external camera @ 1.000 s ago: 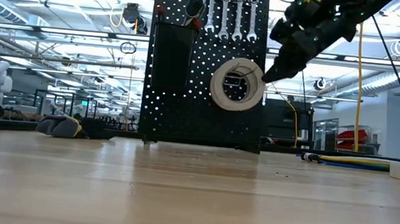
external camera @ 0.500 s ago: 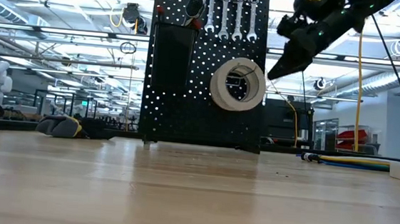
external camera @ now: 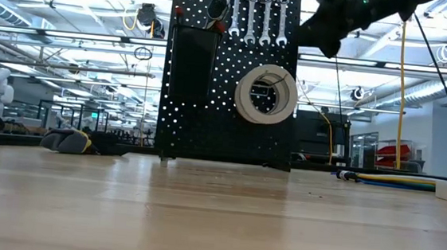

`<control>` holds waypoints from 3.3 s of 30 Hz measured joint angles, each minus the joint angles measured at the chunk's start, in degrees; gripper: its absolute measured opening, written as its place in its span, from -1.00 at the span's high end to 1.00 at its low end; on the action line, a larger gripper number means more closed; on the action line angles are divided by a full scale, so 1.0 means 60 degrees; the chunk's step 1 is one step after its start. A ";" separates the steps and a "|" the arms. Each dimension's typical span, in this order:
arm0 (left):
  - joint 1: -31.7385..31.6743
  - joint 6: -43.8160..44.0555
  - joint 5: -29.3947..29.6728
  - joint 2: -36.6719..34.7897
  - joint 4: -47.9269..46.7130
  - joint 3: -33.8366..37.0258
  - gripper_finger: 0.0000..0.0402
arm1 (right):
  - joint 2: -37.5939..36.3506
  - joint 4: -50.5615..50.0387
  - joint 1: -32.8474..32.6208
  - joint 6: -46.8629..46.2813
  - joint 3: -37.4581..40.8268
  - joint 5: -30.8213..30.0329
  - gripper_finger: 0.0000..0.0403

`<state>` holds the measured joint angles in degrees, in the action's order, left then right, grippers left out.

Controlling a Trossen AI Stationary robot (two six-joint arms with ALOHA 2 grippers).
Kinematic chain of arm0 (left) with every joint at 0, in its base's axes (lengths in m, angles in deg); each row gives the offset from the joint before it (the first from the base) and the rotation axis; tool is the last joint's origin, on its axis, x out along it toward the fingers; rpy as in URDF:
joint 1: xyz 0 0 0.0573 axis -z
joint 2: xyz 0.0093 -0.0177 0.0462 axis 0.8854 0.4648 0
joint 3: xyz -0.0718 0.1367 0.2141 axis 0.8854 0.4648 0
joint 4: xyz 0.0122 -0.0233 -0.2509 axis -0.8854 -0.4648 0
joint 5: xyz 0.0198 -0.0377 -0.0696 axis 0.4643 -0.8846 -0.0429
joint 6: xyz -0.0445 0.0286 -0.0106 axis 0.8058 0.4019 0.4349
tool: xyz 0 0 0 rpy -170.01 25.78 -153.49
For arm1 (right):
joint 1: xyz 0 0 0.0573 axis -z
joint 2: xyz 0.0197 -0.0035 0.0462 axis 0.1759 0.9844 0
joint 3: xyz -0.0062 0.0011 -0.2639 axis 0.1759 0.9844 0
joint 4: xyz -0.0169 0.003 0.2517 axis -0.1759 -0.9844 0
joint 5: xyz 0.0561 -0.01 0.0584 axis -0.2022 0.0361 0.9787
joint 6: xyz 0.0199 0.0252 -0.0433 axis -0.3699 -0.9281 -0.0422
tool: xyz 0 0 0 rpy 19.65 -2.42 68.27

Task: Hang tools onto peg board
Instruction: Hang the white tape on the peg board, then adjust the peg board

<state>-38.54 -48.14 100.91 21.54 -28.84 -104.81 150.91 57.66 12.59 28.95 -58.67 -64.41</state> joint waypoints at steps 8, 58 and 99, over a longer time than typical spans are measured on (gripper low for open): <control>0.0000 0.0013 -0.0074 0.0000 0.0001 0.0000 0.20 | 0.0061 0.0023 -0.1158 0.0141 0.0000 -0.1519 0.97; -0.0077 -0.0431 -0.0235 0.0000 -0.0280 0.0000 0.20 | 0.2848 0.2359 -0.1008 -0.0433 0.0000 -0.5244 1.00; -0.8330 -0.5442 -0.8260 -0.3208 -0.0801 0.0004 0.99 | 0.0134 0.0205 -0.5031 -0.2848 0.0004 -0.5271 1.00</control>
<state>-88.52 -80.79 51.35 2.30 -33.65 -104.79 151.71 58.89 -17.60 11.87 -58.64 -96.04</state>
